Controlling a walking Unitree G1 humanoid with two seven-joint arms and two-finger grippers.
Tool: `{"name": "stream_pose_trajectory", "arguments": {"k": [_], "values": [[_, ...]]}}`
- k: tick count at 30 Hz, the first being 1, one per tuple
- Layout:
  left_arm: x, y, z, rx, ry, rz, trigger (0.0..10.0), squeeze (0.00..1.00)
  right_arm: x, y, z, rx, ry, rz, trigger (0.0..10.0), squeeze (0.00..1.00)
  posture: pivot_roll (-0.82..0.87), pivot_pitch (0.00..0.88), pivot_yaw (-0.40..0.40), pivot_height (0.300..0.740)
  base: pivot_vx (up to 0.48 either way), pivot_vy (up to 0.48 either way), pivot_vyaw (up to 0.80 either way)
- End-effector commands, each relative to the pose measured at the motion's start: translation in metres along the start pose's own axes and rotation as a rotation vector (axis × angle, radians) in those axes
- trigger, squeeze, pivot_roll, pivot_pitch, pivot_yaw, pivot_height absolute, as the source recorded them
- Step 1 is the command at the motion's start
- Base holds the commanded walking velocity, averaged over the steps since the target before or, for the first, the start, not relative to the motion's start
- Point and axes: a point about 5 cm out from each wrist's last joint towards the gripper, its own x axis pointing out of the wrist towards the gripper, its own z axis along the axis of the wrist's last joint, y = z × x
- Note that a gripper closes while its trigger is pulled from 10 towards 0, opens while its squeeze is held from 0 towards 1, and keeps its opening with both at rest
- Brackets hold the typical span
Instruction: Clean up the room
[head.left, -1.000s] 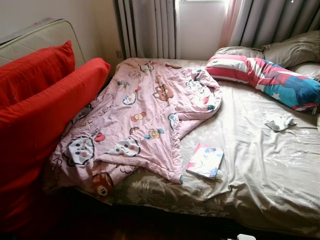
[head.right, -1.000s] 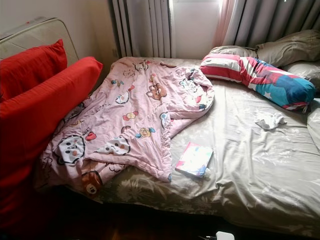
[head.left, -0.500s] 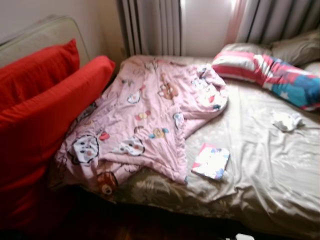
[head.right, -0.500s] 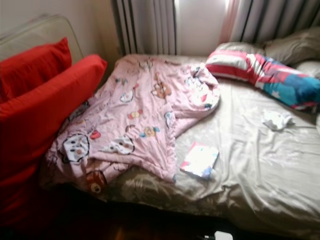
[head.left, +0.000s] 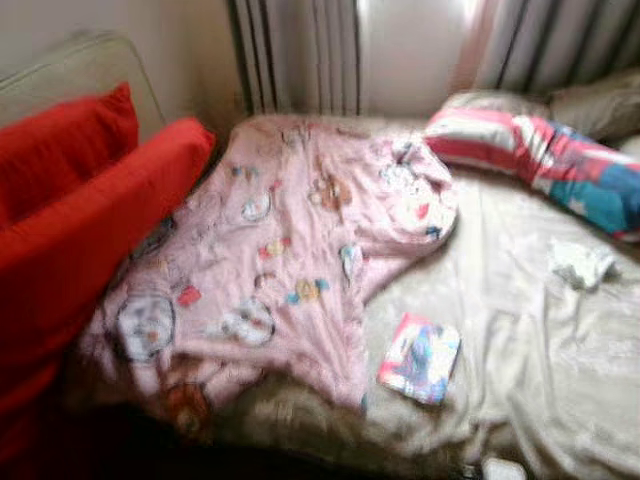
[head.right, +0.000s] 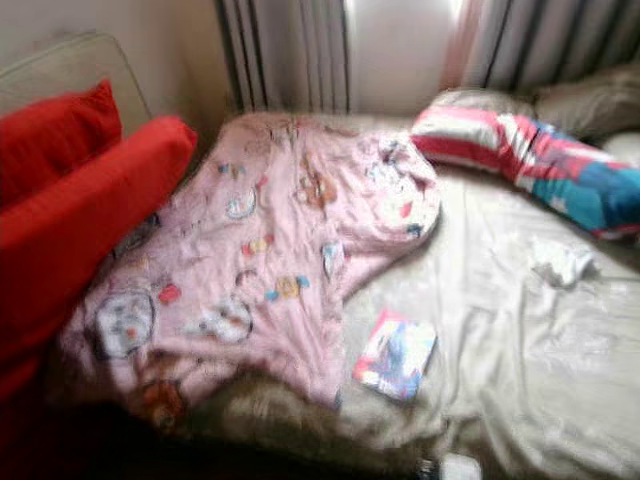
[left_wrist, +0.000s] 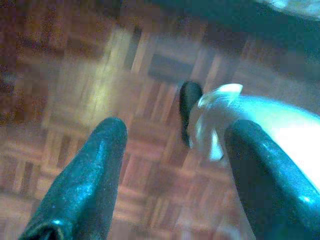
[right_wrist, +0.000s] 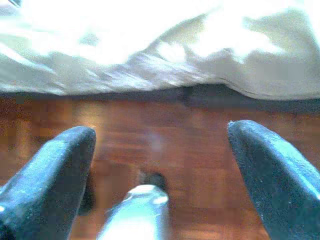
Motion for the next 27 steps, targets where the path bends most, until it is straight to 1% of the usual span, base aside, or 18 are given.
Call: {"name": "stream_pose_trajectory", "arguments": {"k": [1, 3, 6, 10, 13, 17, 19, 20, 22, 25, 26, 27], "values": [[0.000, -0.002, -0.002, -0.001, 0.013, -0.004, 10.0, 0.00, -0.004, -0.011, -0.013, 0.005, 0.037, -0.036, 10.0, 0.00, -0.03, 0.161, 0.028, 0.740, 0.330, 0.000, 0.00], [0.000, -0.003, -0.002, -0.001, 0.014, -0.004, 10.0, 0.00, -0.004, -0.010, -0.013, 0.005, 0.037, -0.035, 10.0, 0.00, -0.04, 0.162, 0.027, 0.740, 0.326, 0.000, 0.00], [0.002, -0.008, 0.002, -0.005, 0.002, -0.009, 10.0, 0.00, -0.004, -0.009, -0.014, 0.005, 0.033, -0.031, 10.0, 0.00, -0.04, 0.165, 0.027, 0.740, 0.330, 0.000, 0.00], [0.002, -0.008, 0.003, -0.015, -0.003, -0.005, 10.0, 0.00, -0.004, -0.009, -0.015, 0.004, 0.029, -0.027, 10.0, 0.00, -0.04, 0.165, 0.028, 0.740, 0.311, 0.000, 0.00], [0.004, -0.009, 0.011, -0.003, -0.030, -0.002, 10.0, 0.00, -0.005, -0.009, -0.015, -0.002, 0.024, -0.021, 10.0, 0.00, -0.04, 0.168, 0.028, 0.740, 0.000, 0.000, 0.00], [0.005, -0.006, 0.032, -0.037, -0.119, -0.015, 10.0, 0.00, -0.005, -0.012, -0.011, 0.004, -0.011, -0.012, 10.0, 0.00, -0.05, 0.175, 0.029, 0.740, 0.000, 0.000, 0.00], [0.005, -0.006, 0.036, -0.045, -0.138, -0.015, 10.0, 0.00, -0.005, -0.012, -0.009, 0.011, -0.023, -0.013, 10.0, 0.00, -0.04, 0.176, 0.030, 0.740, 0.000, 0.000, 0.00], [0.005, -0.006, 0.043, -0.048, -0.171, -0.019, 10.0, 0.00, -0.004, -0.013, -0.002, 0.018, -0.055, -0.007, 10.0, 0.00, -0.05, 0.179, 0.030, 0.740, 0.000, 0.000, 0.00], [0.005, -0.005, 0.054, -0.047, -0.229, -0.021, 10.0, 0.00, -0.002, -0.009, 0.014, 0.024, -0.122, 0.016, 10.0, 0.00, -0.05, 0.183, 0.030, 0.740, 0.000, 0.000, 0.00], [0.003, -0.005, 0.072, -0.069, -0.329, -0.031, 10.0, 0.00, 0.002, 0.005, 0.042, 0.027, -0.234, 0.063, 10.0, 0.00, -0.06, 0.185, 0.029, 0.740, 0.000, 0.000, 0.00], [0.002, -0.006, 0.083, -0.074, -0.393, -0.043, 10.0, 0.00, 0.003, 0.017, 0.059, 0.022, -0.301, 0.094, 10.0, 0.00, -0.06, 0.186, 0.027, 0.740, 0.000, 0.000, 0.00], [0.001, -0.006, 0.085, -0.073, -0.410, -0.048, 10.0, 0.00, 0.004, 0.021, 0.064, 0.016, -0.317, 0.101, 10.0, 0.00, -0.06, 0.186, 0.026, 0.740, 0.000, 0.000, 0.00]]}}
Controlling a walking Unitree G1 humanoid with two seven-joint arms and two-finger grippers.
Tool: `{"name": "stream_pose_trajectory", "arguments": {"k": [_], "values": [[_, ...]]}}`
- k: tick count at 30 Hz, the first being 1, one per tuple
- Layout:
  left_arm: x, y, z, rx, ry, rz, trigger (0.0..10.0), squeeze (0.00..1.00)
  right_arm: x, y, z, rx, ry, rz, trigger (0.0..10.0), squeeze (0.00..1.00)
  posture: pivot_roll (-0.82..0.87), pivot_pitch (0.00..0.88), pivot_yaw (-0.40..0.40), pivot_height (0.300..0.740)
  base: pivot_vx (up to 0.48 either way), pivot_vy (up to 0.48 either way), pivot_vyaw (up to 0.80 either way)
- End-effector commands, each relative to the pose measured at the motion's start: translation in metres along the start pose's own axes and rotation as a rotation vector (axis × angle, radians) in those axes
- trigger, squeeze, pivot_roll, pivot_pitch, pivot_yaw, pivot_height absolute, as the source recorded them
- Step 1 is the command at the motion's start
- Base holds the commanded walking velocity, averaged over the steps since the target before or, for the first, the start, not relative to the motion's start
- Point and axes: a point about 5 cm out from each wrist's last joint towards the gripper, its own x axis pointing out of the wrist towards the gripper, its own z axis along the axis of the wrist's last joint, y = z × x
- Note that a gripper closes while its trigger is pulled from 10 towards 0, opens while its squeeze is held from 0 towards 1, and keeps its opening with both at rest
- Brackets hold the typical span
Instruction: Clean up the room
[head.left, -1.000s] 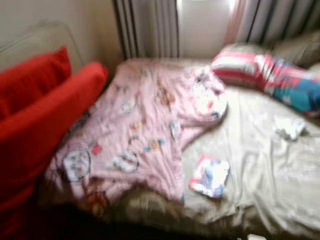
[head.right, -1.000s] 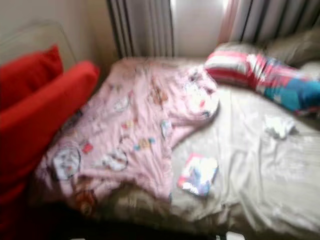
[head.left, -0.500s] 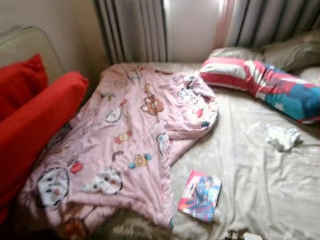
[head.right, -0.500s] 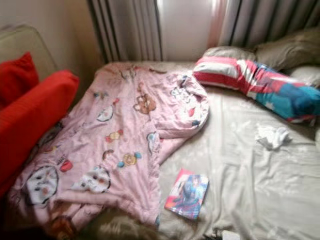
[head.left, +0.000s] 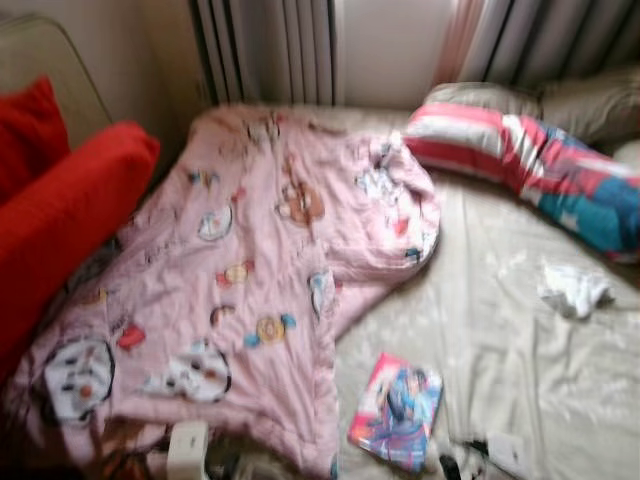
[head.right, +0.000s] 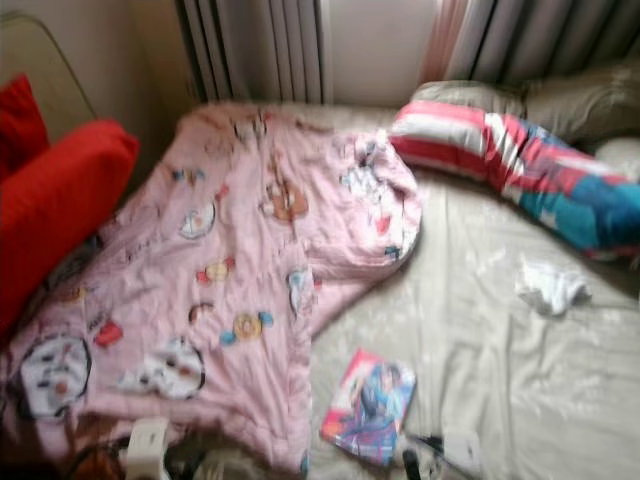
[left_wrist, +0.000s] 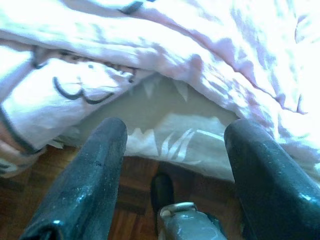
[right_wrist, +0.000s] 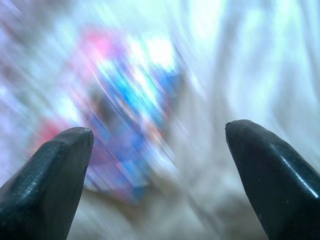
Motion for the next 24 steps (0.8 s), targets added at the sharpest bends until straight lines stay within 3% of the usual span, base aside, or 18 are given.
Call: {"name": "stream_pose_trajectory", "arguments": {"k": [1, 9, 13, 24], "values": [[0.001, 0.001, 0.011, -0.007, -0.083, -0.007, 10.0, 0.00, -0.002, 0.005, -0.006, -0.005, 0.004, 0.016, 10.0, 0.00, -0.06, 0.187, 0.025, 0.740, 0.000, 0.000, 0.00], [-0.007, -0.009, 0.037, 0.008, -0.307, -0.037, 10.0, 0.00, 0.000, 0.010, 0.006, 0.003, -0.096, 0.035, 10.0, 0.00, -0.06, 0.192, 0.022, 0.740, 0.000, 0.000, 0.00], [-0.007, -0.018, 0.050, 0.006, -0.362, -0.046, 10.0, 0.00, -0.003, 0.008, 0.004, -0.009, -0.112, 0.008, 10.0, 0.00, -0.06, 0.188, 0.023, 0.740, 0.000, 0.000, 0.00], [-0.008, -0.032, 0.066, 0.009, -0.398, -0.096, 10.0, 0.00, 0.003, 0.015, 0.020, -0.024, -0.161, 0.013, 10.0, 0.00, -0.06, 0.165, 0.027, 0.721, 0.000, 0.000, 0.00]]}}
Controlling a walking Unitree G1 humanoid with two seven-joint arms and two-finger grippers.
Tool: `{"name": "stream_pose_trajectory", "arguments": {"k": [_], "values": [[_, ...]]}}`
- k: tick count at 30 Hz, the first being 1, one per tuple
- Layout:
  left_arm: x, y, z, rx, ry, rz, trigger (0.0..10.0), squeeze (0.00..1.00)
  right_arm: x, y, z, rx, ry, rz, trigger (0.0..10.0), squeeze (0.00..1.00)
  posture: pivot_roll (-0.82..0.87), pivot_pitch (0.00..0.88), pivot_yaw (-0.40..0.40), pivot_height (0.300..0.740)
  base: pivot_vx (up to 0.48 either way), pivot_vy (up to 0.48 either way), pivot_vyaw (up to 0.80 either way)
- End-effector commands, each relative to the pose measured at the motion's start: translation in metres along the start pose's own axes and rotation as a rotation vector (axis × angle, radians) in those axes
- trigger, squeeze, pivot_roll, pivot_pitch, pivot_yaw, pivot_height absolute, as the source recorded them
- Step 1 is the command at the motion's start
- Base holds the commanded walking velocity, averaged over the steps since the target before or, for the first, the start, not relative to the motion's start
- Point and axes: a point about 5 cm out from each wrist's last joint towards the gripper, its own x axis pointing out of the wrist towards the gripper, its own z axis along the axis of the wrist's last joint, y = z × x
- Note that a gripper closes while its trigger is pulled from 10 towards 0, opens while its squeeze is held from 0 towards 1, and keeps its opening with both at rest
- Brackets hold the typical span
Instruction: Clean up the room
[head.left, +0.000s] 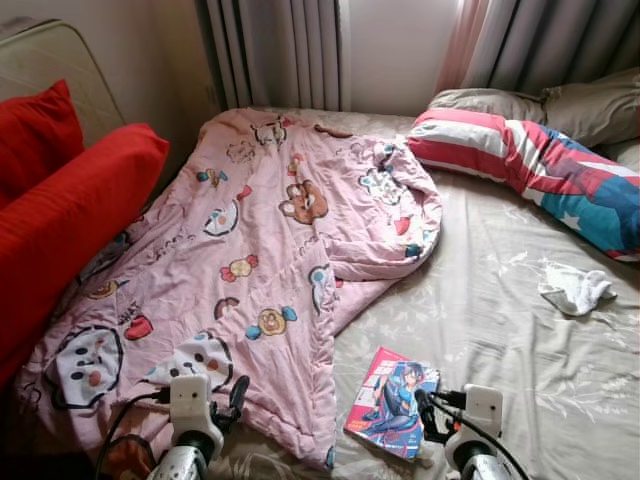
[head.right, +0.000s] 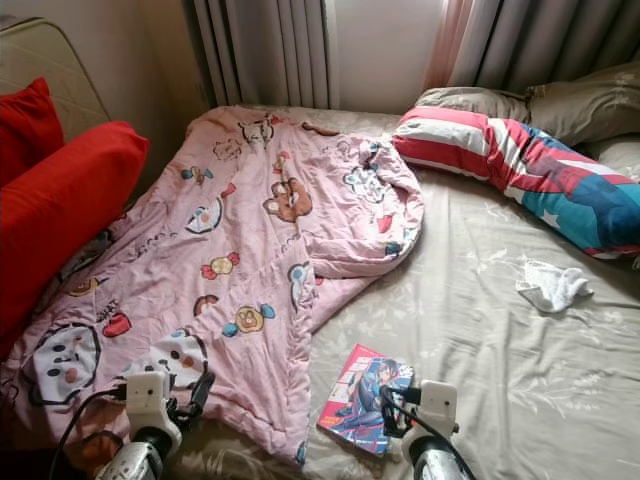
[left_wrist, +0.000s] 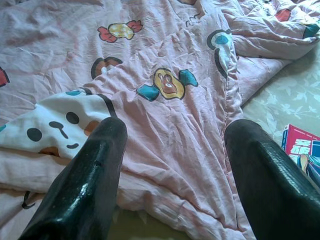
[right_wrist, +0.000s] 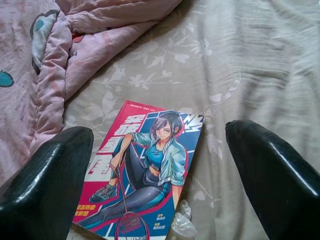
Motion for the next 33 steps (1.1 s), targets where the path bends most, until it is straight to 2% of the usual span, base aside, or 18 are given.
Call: {"name": "stream_pose_trajectory", "arguments": {"k": [1, 8, 24, 29, 33], "values": [[-0.0058, -0.0009, -0.0089, -0.013, 0.039, -0.005, 10.0, 0.00, -0.0013, 0.0012, -0.0044, 0.008, 0.023, -0.009, 10.0, 0.00, -0.05, 0.162, 0.026, 0.711, 0.000, 0.000, 0.00], [-0.0076, -0.0021, -0.0100, -0.017, 0.055, -0.011, 10.0, 0.00, -0.0039, 0.0047, -0.0096, 0.002, 0.031, -0.008, 10.0, 0.00, -0.05, 0.163, 0.026, 0.673, 0.000, 0.000, 0.00], [-0.0065, -0.0008, -0.0100, -0.015, 0.075, -0.021, 10.0, 0.00, -0.0032, 0.0088, -0.0097, 0.012, 0.035, -0.024, 10.0, 0.00, -0.05, 0.179, 0.030, 0.673, 0.000, 0.000, 0.00], [-0.0053, 0.0006, -0.0102, -0.016, 0.078, -0.022, 10.0, 0.00, -0.0029, 0.0109, -0.0083, 0.008, 0.023, -0.016, 10.0, 0.00, -0.04, 0.180, 0.032, 0.643, 0.000, 0.000, 0.00], [-0.0051, 0.0009, -0.0108, -0.016, 0.081, -0.023, 10.0, 0.00, -0.0031, 0.0103, -0.0085, 0.008, 0.023, -0.019, 10.0, 0.00, -0.04, 0.181, 0.031, 0.643, 0.000, 0.000, 0.00]]}}
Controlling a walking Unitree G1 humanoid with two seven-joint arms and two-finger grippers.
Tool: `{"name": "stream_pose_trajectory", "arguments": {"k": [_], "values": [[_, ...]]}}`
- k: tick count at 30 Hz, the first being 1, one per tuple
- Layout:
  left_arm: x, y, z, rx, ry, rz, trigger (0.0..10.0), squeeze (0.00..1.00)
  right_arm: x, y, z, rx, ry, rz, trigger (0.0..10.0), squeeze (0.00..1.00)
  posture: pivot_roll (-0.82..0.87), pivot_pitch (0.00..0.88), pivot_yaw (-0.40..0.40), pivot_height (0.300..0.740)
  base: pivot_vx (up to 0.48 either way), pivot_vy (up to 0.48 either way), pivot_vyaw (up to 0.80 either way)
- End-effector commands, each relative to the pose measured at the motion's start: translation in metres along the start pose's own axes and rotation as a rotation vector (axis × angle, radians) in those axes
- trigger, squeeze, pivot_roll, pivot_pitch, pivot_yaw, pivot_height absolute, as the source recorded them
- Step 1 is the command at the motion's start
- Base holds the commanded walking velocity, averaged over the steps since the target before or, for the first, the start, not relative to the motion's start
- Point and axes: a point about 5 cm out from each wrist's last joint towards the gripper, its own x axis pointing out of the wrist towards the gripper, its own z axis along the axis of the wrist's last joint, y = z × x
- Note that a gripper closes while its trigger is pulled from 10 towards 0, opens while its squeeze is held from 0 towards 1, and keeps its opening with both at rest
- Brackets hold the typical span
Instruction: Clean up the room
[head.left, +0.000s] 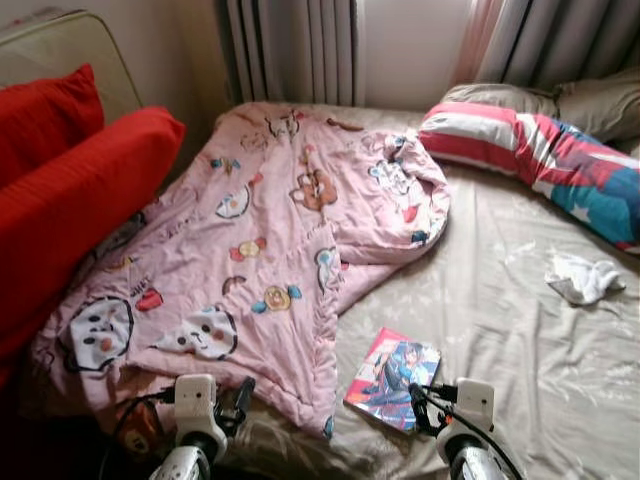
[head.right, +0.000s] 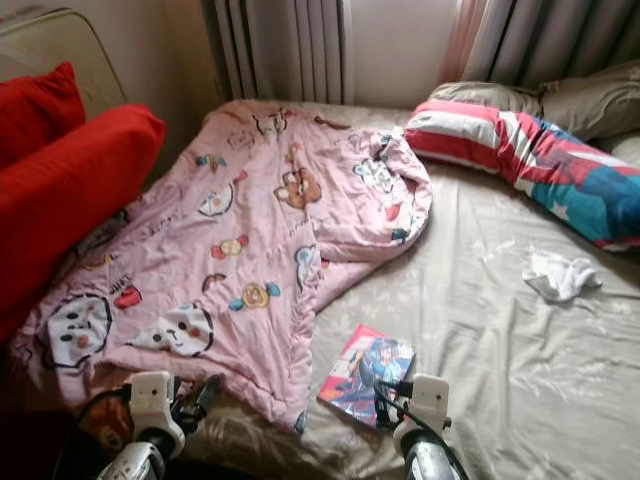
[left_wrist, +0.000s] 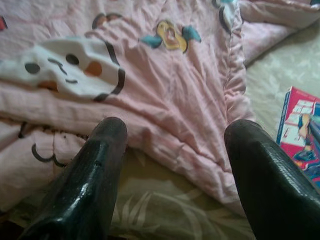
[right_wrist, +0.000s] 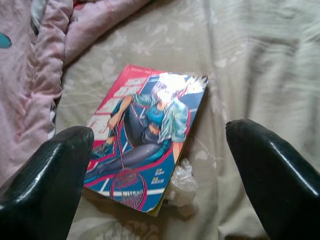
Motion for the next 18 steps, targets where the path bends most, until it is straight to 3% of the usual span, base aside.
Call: {"name": "stream_pose_trajectory", "arguments": {"k": [1, 18], "values": [[-0.0043, 0.0035, -0.0095, -0.003, 0.043, 0.006, 10.0, 0.00, -0.0033, -0.0002, -0.0066, 0.005, 0.021, -0.008, 10.0, 0.00, -0.04, 0.181, 0.031, 0.643, 0.000, 0.000, 0.00], [-0.0021, 0.0087, -0.0100, 0.000, 0.043, 0.000, 10.0, 0.00, -0.0030, 0.0014, -0.0073, 0.006, 0.029, -0.007, 10.0, 0.00, -0.04, 0.184, 0.033, 0.643, 0.000, 0.000, 0.00]]}}
